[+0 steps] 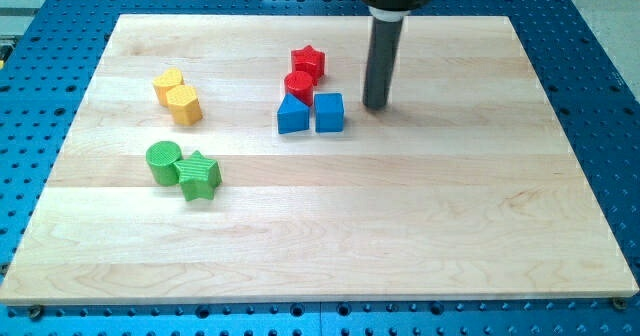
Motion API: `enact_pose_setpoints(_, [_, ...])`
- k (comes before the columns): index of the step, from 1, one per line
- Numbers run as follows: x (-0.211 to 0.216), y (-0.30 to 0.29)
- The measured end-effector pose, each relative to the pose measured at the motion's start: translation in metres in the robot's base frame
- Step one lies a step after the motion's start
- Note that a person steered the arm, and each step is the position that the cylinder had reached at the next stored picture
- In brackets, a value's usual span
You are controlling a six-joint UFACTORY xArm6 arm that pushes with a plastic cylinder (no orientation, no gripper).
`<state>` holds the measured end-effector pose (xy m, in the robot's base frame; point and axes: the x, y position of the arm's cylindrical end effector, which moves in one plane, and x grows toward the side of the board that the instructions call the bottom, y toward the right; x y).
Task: Move the triangle closely to the cube
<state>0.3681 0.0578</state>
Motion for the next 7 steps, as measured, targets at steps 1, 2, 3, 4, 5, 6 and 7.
enact_pose_setpoints(1, [0.004, -0.056])
enact_pose_setpoints(2, [0.03, -0.082])
enact_pose_setpoints(3, [0.033, -0.09])
enact_pose_setpoints(4, [0.042, -0.125])
enact_pose_setpoints(5, [0.044, -0.155])
enact_pose_setpoints(6, [0.071, -0.215])
enact_pose_setpoints(7, [0.079, -0.192])
